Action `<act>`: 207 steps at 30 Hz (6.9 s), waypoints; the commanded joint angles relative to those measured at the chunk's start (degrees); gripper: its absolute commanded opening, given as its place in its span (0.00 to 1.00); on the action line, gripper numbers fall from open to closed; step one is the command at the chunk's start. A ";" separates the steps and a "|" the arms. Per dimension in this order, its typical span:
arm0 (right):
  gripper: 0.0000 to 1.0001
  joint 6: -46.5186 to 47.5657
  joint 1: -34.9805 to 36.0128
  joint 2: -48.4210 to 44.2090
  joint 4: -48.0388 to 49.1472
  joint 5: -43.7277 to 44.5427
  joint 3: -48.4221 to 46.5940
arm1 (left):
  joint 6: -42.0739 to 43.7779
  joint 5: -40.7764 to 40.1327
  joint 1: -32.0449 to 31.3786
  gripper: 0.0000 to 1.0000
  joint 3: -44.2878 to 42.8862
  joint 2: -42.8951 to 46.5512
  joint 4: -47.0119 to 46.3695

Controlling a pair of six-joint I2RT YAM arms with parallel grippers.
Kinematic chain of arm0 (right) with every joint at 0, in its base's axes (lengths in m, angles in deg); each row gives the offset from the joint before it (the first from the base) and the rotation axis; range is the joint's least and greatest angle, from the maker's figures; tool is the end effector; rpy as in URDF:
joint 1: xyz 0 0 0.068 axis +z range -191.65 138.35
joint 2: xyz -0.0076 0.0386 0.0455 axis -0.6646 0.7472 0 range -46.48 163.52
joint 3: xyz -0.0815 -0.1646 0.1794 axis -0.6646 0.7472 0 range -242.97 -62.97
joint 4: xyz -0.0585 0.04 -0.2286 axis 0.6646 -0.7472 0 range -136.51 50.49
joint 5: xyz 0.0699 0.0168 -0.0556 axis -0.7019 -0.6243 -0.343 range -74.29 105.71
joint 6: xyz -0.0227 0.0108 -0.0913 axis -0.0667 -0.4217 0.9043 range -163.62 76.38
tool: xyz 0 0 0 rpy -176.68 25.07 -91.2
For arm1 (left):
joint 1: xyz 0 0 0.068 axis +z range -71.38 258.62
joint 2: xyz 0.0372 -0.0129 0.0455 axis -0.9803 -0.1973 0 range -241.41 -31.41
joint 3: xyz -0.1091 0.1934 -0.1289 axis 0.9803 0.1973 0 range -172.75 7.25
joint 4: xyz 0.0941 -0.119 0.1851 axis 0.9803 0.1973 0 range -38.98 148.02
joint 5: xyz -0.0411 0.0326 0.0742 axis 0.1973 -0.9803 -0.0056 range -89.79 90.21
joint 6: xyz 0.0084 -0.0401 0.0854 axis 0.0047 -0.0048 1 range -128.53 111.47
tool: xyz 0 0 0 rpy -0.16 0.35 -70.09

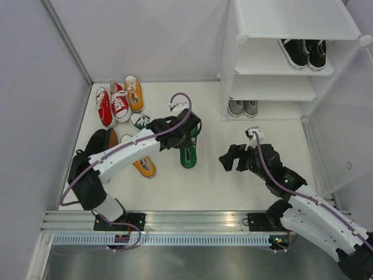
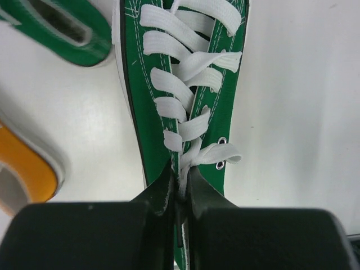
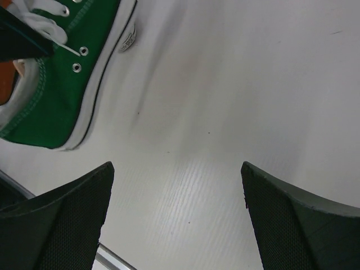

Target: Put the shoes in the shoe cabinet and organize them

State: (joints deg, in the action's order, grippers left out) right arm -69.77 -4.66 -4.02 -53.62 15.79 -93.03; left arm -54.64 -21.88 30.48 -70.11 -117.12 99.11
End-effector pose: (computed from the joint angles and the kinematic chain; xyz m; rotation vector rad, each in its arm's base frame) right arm 0.1673 0.1258 0.2203 -0.1977 2.0948 0.6802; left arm 0.2335 -0.2122 0.2597 -0.1012 2.4633 -0.2169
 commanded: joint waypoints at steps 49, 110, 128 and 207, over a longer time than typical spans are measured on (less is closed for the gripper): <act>0.66 -11.55 0.27 24.86 3.56 13.03 -4.39 | 17.98 19.35 33.88 0.92 23.04 22.07 -10.21; 0.01 5.31 -18.61 19.22 -29.92 21.29 -47.32 | 22.38 8.11 38.47 0.92 29.55 29.46 -11.01; 0.01 9.10 -27.23 51.84 -23.87 11.97 -86.65 | 22.55 7.93 38.47 0.92 29.99 29.90 -11.09; 0.00 9.28 -28.47 44.82 28.07 9.05 -51.42 | 22.29 9.69 38.47 0.92 30.08 28.85 -11.01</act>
State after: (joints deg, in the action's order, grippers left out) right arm -57.92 -34.26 42.82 -37.57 18.41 -146.74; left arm -34.16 -13.00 68.64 -40.14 -88.16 89.10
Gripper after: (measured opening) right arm 0.130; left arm 0.918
